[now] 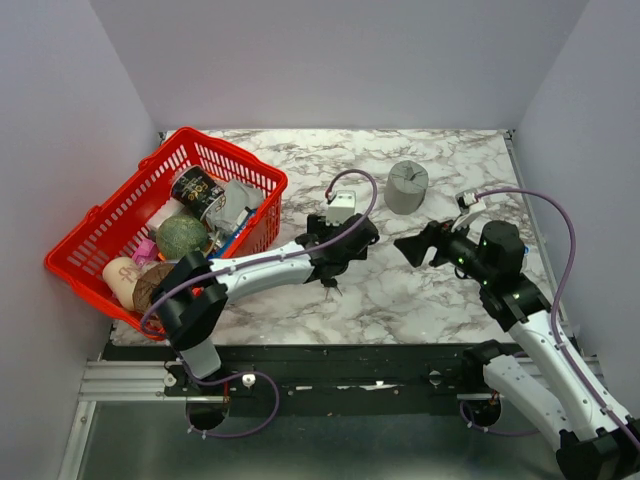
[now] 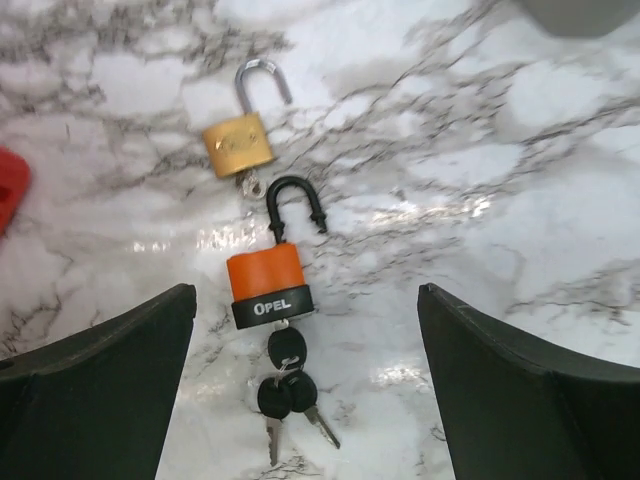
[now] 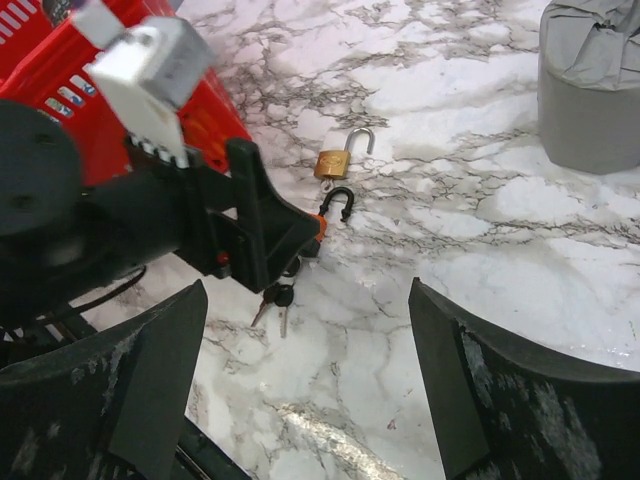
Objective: Unlock with the key
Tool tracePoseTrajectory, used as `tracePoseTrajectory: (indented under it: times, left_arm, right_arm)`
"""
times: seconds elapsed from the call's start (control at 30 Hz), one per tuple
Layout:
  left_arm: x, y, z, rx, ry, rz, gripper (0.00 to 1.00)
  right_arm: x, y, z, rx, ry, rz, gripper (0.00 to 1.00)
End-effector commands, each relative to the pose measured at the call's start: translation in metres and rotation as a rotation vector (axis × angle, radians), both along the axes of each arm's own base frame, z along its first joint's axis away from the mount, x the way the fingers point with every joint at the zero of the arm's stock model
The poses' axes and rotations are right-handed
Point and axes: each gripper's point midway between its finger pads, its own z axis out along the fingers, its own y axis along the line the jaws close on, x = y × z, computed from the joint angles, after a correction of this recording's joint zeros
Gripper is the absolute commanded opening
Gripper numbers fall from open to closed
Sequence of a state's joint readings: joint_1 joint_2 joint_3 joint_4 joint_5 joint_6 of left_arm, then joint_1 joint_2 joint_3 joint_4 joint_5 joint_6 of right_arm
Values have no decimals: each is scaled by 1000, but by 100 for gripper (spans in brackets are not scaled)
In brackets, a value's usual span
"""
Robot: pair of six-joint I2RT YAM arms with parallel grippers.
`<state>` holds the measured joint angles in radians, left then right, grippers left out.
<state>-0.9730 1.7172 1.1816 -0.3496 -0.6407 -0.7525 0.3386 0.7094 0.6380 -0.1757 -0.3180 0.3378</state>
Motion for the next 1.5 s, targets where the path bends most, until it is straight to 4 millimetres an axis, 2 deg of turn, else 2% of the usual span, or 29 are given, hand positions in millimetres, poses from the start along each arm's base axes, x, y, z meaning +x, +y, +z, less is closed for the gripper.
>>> tracePoseTrajectory:
  times: [0.0,0.03,0.1,0.17,0.2,0.23,0.27,0.3,0.33,0.37,0.4,0.43,0.47,0.53,0.57,0.7,0.83,1.0,1.47]
  left_arm:
    - [12,-7,81,-36,-246,-91,99]
    - [10,-11,92,-42,-273,-127,99]
    - [7,-12,132,-43,-385,-191,99]
    - [2,-17,157,-72,-431,-265,99]
    - [-1,-13,179,-78,-471,-293,99]
    - [-2,-13,191,-84,-493,-308,99]
    - [-4,-9,194,-68,-483,-320,99]
    - [-3,-5,211,-82,-497,-311,99]
    - [4,6,213,-86,-483,-285,99]
    - [2,8,210,-94,-445,-317,99]
    - [1,16,219,-130,-441,-315,99]
    - [3,24,219,-181,-415,-294,99]
    - [13,44,218,-199,-402,-252,99]
    - [7,65,223,-264,-401,-249,99]
    - [11,85,221,-269,-396,-201,99]
    - [-6,134,225,-249,-406,-163,99]
    - [-24,160,226,-191,-472,-147,99]
    - [-38,174,225,-190,-493,-132,99]
    - [-41,176,220,-199,-495,-122,99]
  right_arm:
    - [1,-9,9,4,-13,-53,91]
    - [0,-10,11,4,-14,-56,91]
    - [0,-11,14,5,-20,-67,91]
    - [1,-14,16,4,-26,-82,91]
    - [1,-15,18,5,-33,-88,91]
    - [0,-16,21,4,-43,-90,91]
    - [1,-18,24,1,-53,-103,91]
    - [2,-19,25,-2,-57,-108,91]
    - [2,-21,29,-5,-69,-113,94]
    - [2,-21,31,-6,-75,-117,96]
    - [2,-22,32,-10,-74,-117,96]
    - [2,-22,33,-16,-75,-118,96]
    - [2,-22,39,-14,-84,-117,96]
    - [2,-23,41,-23,-86,-116,96]
    - [2,-25,45,-25,-96,-129,96]
    - [4,-32,50,-46,-118,-160,96]
    - [5,-36,58,-67,-148,-171,96]
    - [6,-38,62,-74,-149,-178,96]
    - [5,-38,67,-59,-152,-181,96]
